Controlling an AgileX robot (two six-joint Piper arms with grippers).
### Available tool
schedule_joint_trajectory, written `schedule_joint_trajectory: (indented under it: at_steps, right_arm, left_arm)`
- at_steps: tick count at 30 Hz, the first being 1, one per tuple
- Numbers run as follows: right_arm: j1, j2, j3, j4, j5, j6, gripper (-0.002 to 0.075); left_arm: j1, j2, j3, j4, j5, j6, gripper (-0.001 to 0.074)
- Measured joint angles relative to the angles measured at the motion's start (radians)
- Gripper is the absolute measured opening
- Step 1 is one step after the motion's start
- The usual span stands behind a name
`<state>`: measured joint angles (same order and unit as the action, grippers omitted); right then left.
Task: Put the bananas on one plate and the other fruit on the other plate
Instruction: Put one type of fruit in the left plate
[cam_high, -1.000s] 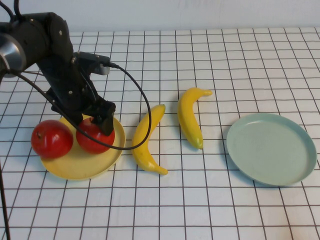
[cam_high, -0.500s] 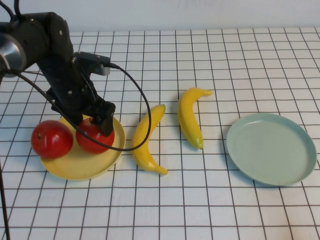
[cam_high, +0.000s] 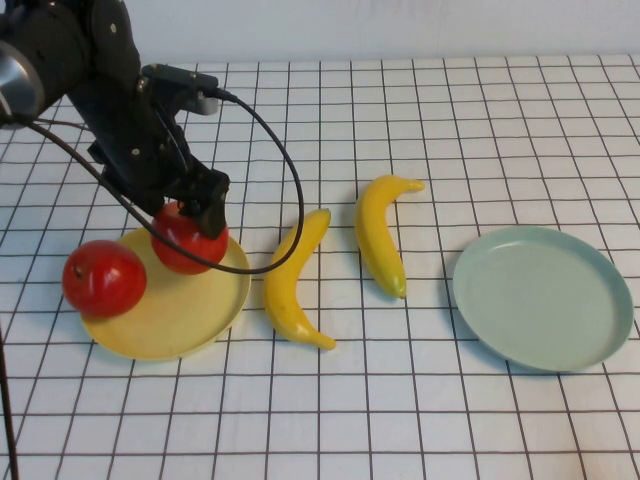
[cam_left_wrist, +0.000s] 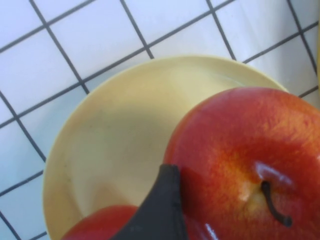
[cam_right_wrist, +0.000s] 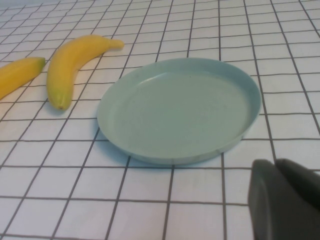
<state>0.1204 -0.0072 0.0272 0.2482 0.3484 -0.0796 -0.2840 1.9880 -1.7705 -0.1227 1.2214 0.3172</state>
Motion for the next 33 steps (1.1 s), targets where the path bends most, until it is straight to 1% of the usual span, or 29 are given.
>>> schedule_joint_trajectory:
  at_steps: [20,33]
  right_arm:
    - [0.000,0.000,0.000,0.000,0.000,0.000,-0.0017]
    - [0.000,0.000,0.000,0.000,0.000,0.000,-0.0017]
  left_arm:
    - [0.000,0.002,0.000,0.039,0.002,-0.035,0.0668]
    - [0.000,0.012,0.048,0.041,0.002,-0.036,0.0668]
